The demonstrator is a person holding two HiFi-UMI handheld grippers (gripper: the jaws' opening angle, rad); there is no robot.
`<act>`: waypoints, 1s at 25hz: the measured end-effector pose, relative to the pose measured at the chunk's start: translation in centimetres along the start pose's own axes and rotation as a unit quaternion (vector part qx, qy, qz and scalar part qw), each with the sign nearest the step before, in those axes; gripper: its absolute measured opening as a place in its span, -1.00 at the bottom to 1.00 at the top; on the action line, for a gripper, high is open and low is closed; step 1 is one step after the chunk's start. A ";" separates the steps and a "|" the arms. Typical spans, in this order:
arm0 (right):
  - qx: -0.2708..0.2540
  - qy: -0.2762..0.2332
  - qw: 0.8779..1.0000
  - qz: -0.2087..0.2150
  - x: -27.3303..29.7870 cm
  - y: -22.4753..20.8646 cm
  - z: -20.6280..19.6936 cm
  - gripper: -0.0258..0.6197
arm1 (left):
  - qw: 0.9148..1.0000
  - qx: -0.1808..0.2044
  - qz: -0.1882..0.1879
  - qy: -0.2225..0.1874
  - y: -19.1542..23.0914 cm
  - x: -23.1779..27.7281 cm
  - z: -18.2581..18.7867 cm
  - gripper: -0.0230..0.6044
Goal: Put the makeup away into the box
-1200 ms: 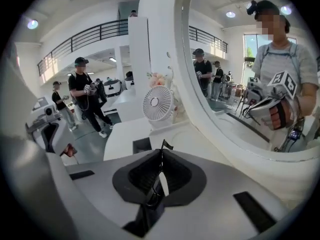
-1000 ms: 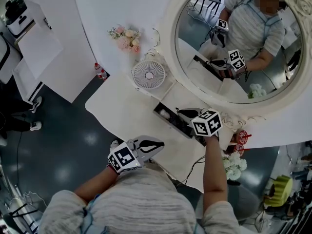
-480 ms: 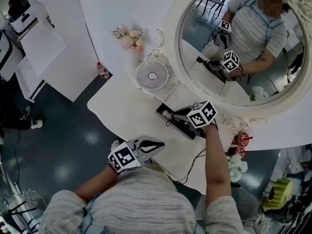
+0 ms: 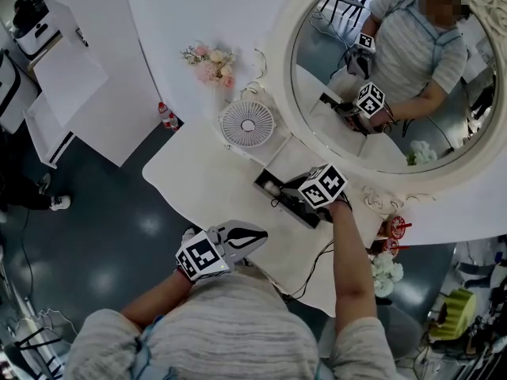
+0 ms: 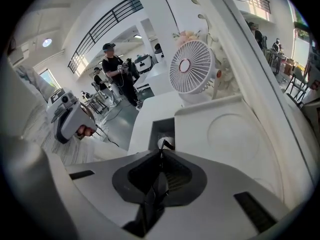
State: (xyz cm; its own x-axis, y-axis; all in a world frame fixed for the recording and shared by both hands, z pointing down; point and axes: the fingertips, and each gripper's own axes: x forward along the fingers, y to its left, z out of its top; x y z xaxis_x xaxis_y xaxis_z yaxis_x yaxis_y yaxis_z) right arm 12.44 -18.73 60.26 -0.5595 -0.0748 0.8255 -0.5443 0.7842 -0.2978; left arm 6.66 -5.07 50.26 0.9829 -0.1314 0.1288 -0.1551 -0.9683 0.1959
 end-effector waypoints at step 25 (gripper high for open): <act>-0.083 0.003 0.994 -0.072 -0.8 4.0 0.1 -0.68 | 1.000 -0.002 -0.010 -0.003 -0.3 0.9 0.1 -0.88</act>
State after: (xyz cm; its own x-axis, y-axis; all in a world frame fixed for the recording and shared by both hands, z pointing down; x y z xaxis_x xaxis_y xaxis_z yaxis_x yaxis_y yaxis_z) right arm 10.69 -15.63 58.36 -0.4793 -0.1907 0.8567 -0.5076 0.8565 -0.0933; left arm 7.59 -4.92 50.21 0.9864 -0.1126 0.1194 -0.1352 -0.9700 0.2018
